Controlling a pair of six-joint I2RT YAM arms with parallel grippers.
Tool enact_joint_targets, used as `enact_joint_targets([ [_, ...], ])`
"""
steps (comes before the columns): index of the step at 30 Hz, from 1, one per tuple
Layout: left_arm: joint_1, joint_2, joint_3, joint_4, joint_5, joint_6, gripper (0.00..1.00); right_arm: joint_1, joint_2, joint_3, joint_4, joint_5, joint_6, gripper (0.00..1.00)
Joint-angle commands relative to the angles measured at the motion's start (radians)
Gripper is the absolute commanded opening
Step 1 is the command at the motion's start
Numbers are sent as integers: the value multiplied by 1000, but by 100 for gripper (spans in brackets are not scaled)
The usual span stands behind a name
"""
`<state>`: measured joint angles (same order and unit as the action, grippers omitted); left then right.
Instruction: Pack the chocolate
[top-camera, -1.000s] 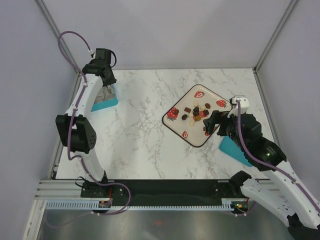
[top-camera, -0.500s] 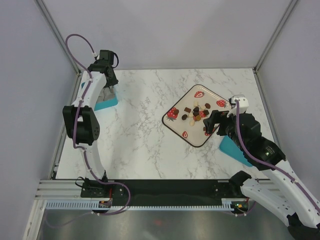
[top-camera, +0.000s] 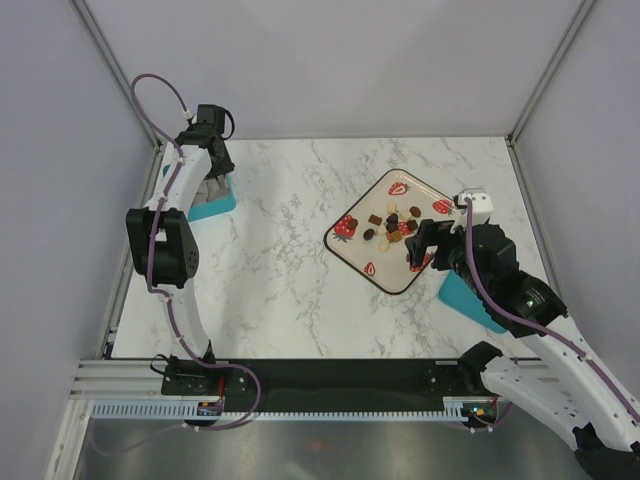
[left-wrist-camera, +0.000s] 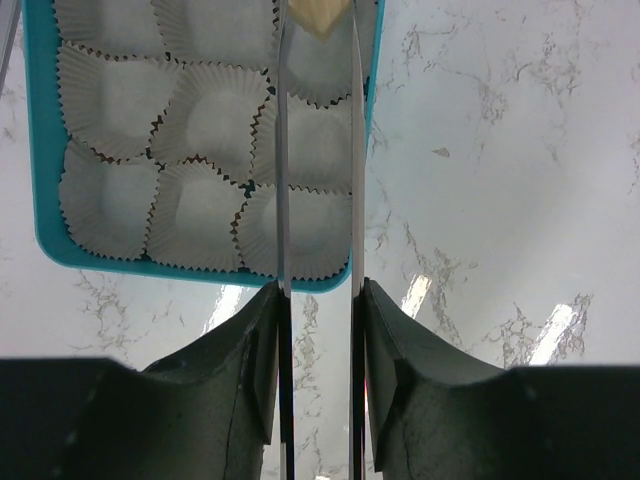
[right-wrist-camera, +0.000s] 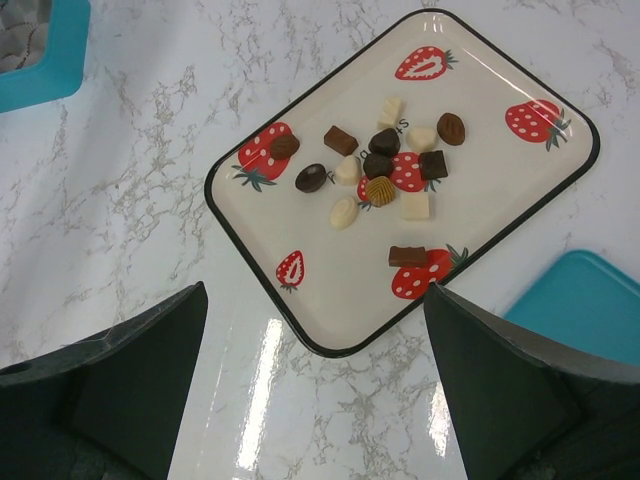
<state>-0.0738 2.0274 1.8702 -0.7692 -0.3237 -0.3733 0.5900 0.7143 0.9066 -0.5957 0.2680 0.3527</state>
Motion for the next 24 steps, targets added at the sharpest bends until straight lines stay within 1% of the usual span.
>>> enact_joint_targets([
  [1, 8, 14, 35, 48, 11, 31, 42, 2, -10, 20, 34, 22, -12, 98],
  [5, 9, 16, 41, 45, 9, 43, 44, 2, -10, 23, 34, 23, -9, 98],
  [11, 8, 11, 47, 47, 12, 56, 51, 2, -12, 26, 34, 25, -11, 98],
  [12, 8, 11, 50, 45, 12, 59, 54, 2, -12, 28, 34, 22, -9, 98],
  [15, 8, 7, 55, 45, 9, 63, 56, 2, -13, 31, 34, 28, -8, 98],
  [19, 8, -12, 61, 36, 5, 66, 57, 2, -13, 41, 30, 22, -3, 98],
  [24, 2, -108, 57, 18, 32, 73, 56, 2, -19, 66, 16, -1, 15, 98],
])
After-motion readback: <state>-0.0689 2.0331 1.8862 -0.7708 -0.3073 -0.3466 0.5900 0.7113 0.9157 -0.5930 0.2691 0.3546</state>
